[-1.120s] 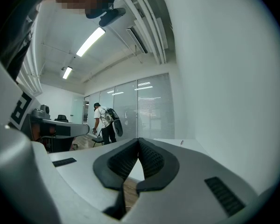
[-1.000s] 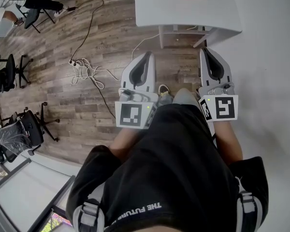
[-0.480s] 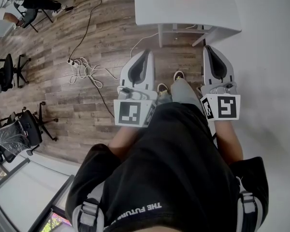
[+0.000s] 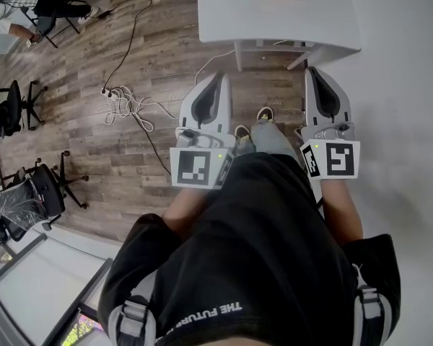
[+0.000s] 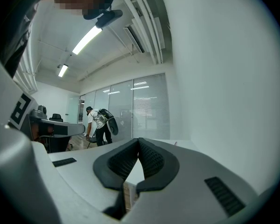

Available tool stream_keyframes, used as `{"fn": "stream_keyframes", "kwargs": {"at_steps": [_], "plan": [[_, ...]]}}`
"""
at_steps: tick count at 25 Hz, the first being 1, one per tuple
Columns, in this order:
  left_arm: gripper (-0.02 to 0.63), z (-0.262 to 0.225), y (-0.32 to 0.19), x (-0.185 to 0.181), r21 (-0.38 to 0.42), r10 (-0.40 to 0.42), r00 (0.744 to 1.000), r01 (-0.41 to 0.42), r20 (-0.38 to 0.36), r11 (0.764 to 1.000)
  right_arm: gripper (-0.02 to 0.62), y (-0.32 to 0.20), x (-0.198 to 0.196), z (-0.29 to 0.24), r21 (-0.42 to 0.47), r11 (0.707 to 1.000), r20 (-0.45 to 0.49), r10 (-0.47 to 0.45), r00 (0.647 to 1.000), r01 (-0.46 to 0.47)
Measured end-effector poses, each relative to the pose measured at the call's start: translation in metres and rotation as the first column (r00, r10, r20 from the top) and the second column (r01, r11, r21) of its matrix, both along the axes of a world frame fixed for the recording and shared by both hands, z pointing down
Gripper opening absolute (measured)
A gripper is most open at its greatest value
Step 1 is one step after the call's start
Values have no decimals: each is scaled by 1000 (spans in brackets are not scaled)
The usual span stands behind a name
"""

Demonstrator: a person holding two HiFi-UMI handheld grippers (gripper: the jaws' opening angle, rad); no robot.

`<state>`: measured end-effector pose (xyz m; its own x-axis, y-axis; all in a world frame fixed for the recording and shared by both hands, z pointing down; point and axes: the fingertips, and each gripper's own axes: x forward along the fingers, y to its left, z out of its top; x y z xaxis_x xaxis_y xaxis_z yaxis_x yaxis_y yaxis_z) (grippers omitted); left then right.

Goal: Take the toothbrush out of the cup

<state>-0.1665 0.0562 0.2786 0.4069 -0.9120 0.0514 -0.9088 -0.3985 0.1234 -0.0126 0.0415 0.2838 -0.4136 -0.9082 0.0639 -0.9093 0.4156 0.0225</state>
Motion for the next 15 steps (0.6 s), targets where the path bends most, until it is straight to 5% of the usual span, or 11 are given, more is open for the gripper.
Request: {"fn": "stream_keyframes", "kwargs": {"at_steps": [15], "plan": [[18,-11,-67,53,-6,-5,999,5,50,1000,15,-68,60,4,-21,1000,54,11,998,-10]]}}
